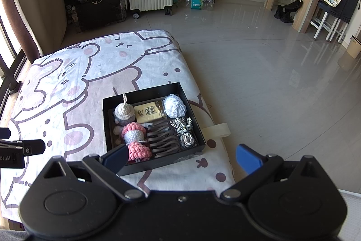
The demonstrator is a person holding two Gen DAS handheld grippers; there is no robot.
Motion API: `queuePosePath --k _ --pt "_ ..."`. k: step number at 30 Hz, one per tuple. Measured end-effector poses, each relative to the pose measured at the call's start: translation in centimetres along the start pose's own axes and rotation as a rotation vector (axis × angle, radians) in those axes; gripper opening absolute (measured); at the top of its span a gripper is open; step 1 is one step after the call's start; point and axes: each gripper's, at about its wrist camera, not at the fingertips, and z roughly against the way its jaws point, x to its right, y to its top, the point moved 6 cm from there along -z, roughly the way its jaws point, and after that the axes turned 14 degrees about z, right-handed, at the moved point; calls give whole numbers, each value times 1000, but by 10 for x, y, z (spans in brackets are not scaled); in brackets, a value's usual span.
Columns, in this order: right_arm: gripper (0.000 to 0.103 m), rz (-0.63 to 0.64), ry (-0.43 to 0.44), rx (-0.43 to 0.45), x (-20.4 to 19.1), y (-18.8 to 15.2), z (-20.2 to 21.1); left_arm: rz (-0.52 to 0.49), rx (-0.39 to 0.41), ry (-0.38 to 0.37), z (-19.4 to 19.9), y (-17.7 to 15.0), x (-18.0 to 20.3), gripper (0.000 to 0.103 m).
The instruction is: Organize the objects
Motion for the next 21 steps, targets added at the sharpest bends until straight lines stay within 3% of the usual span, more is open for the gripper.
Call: queuePosePath --k 21 --pt "103 0 0 -1 0 0 0 1 -3 0 0 0 0 100"
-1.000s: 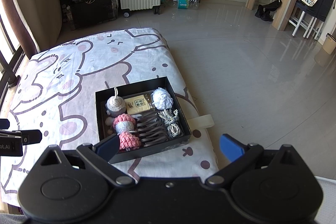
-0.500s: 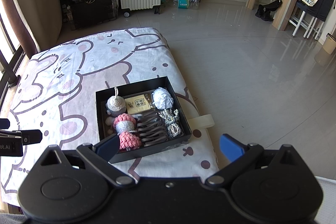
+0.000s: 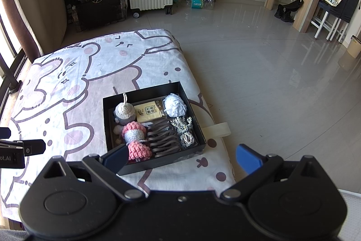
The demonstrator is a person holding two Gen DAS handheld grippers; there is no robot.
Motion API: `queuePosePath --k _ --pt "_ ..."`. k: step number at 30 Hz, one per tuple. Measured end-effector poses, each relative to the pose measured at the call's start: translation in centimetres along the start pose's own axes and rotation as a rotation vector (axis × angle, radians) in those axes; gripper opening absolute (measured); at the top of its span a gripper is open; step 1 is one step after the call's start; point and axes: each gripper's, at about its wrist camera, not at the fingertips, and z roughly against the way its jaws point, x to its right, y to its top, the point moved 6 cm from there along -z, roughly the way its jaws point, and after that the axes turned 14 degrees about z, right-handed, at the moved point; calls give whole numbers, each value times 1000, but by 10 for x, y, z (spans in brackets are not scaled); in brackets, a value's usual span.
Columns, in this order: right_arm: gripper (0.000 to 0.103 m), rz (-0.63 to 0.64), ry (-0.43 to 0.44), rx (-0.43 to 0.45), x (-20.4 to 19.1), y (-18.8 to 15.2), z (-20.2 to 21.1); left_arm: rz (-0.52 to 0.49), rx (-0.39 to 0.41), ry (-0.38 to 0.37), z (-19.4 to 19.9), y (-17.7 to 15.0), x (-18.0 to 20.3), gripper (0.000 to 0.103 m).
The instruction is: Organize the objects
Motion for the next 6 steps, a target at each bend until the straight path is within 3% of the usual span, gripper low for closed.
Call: queuePosePath --k 6 --pt "103 -1 0 0 0 0 0 -2 -4 -3 -1 1 1 100"
